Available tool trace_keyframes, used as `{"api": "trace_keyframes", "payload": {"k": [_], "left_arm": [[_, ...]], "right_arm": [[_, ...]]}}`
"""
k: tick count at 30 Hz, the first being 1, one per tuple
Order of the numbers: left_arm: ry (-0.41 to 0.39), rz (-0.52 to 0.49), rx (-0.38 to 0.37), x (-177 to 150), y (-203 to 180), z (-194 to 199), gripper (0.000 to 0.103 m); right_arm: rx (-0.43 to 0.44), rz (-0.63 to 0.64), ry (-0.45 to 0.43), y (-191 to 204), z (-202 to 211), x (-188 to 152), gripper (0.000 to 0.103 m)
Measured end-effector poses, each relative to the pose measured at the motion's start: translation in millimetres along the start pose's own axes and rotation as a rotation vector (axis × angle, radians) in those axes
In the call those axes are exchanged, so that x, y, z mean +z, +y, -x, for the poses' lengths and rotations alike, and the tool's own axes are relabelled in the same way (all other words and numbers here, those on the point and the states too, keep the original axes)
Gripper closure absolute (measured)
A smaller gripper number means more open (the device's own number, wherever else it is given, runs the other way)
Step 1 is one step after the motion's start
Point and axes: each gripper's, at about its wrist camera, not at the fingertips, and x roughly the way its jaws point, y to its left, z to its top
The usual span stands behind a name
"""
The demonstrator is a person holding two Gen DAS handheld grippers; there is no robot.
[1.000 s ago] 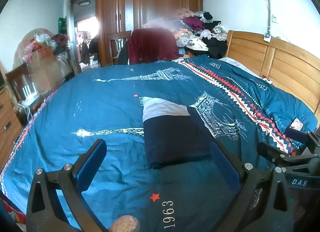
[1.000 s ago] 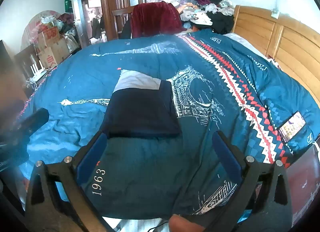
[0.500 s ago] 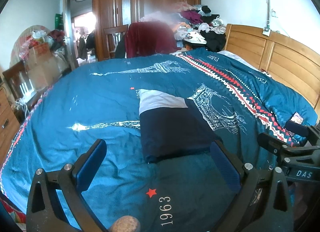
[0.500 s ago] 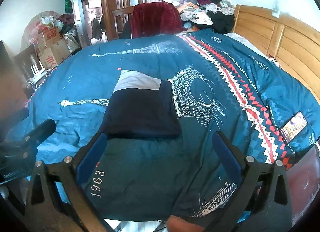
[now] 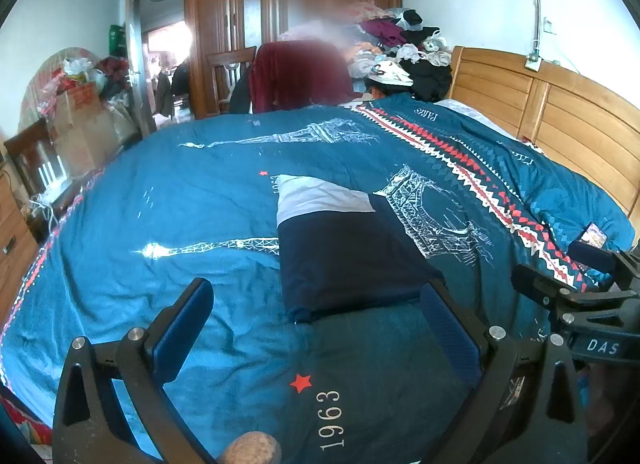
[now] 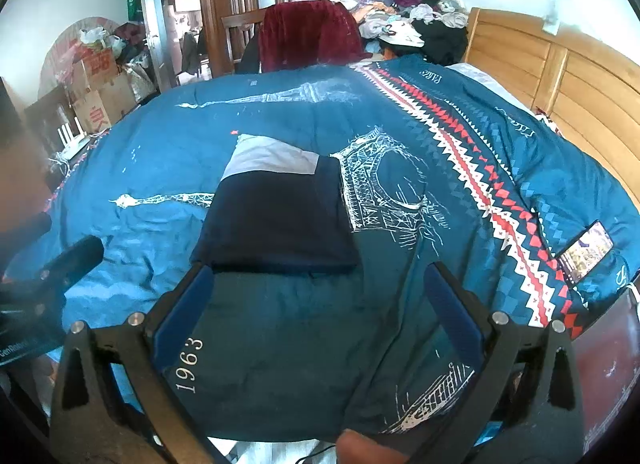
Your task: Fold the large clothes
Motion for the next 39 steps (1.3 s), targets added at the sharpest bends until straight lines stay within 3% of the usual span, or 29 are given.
{"api": "trace_keyframes", "payload": {"k": [9,21,36,39], "left_arm": [[0.002,-0.009,-0.002,-1,-3,-2,0.000],[-0.016,-0.003,0.013,2,1,-2,0.000],[-0.226,0.036,0.067,12,19,35,0.000],[-0.265,0.028,0.076,13,19,44,0.000]], "right_arm": [[-0.006,-0.003,-0.007,-2,-1,0,0.000],[0.011,0.022,-0.133,5,22,13,0.000],[0.005,0.038,-0.341,11,49,18,0.000],[0.030,0.037,-0.326,12,44,21,0.000]]}}
